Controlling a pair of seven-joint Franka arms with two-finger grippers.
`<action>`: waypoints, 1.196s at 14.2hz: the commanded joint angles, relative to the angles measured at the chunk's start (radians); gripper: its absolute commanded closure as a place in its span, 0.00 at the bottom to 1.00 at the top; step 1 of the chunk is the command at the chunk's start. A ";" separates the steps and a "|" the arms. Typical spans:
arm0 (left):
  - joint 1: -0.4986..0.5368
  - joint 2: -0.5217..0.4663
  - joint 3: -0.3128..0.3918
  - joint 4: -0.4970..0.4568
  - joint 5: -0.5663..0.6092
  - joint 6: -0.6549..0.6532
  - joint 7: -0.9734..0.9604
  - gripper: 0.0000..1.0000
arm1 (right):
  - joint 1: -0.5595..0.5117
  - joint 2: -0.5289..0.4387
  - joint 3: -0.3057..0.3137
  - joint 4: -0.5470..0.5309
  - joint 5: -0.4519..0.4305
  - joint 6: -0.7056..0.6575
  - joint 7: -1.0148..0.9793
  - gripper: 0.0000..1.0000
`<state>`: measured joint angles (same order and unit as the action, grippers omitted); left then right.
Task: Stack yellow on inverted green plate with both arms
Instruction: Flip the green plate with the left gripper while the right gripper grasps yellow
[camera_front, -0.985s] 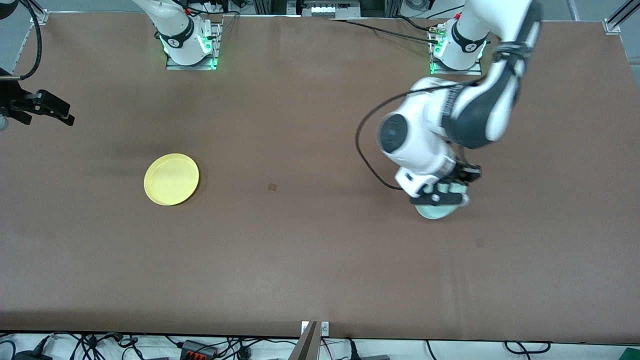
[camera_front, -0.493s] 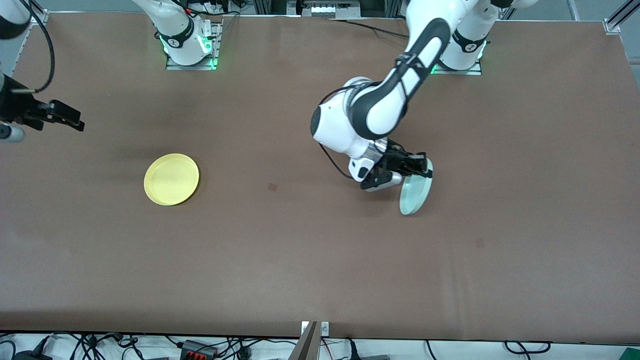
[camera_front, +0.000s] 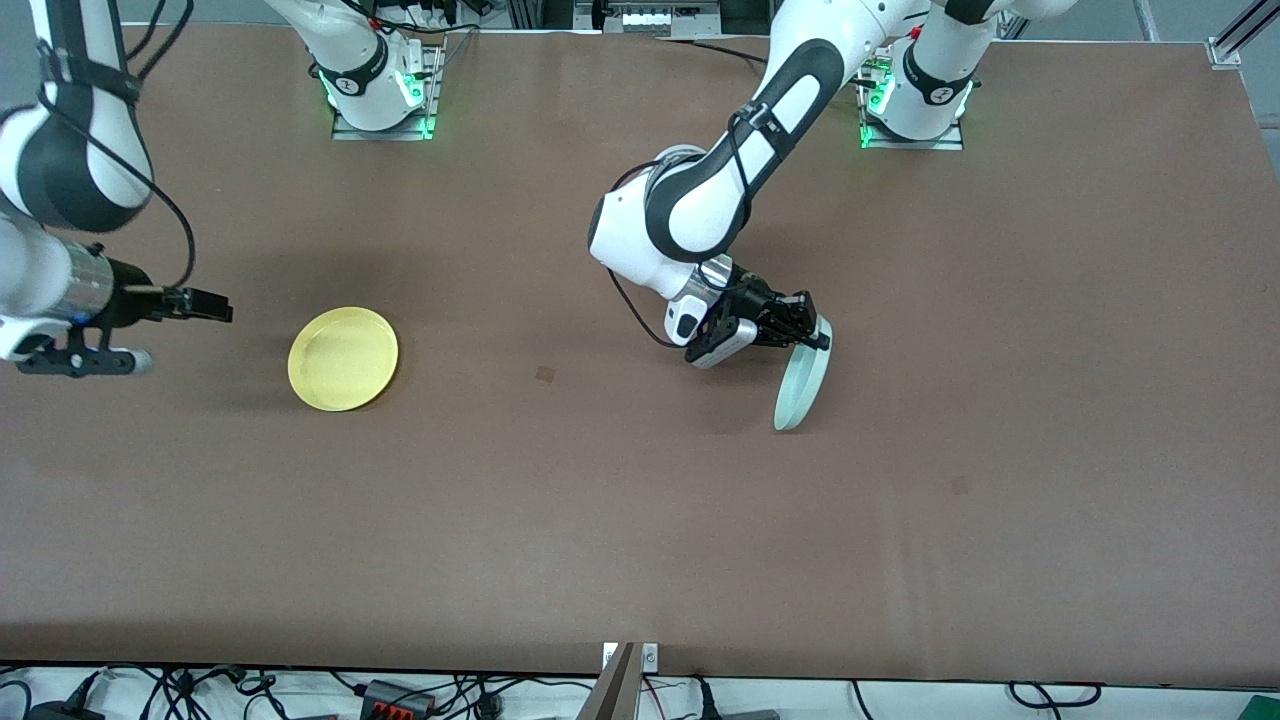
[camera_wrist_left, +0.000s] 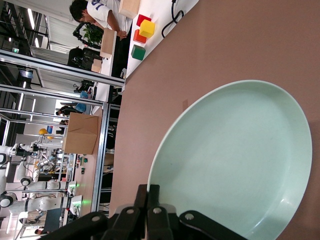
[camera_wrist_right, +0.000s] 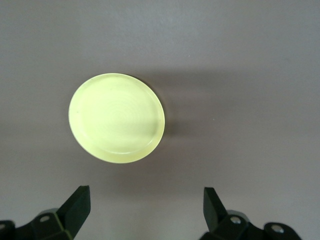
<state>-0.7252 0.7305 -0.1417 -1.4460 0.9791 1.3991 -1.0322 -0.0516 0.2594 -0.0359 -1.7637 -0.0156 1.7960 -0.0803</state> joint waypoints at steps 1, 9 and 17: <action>-0.037 0.017 0.008 0.029 0.010 -0.022 -0.052 0.99 | -0.007 0.090 0.007 0.013 0.014 0.046 0.004 0.00; -0.126 0.082 0.008 0.024 0.027 -0.022 -0.196 0.99 | -0.020 0.286 0.007 0.010 0.095 0.134 -0.004 0.00; -0.128 0.089 -0.016 0.029 0.006 0.110 -0.232 0.00 | -0.040 0.345 0.007 -0.026 0.095 0.140 -0.013 0.04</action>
<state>-0.8553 0.7911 -0.1486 -1.4445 0.9900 1.4319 -1.2500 -0.0782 0.6129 -0.0381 -1.7731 0.0655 1.9420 -0.0818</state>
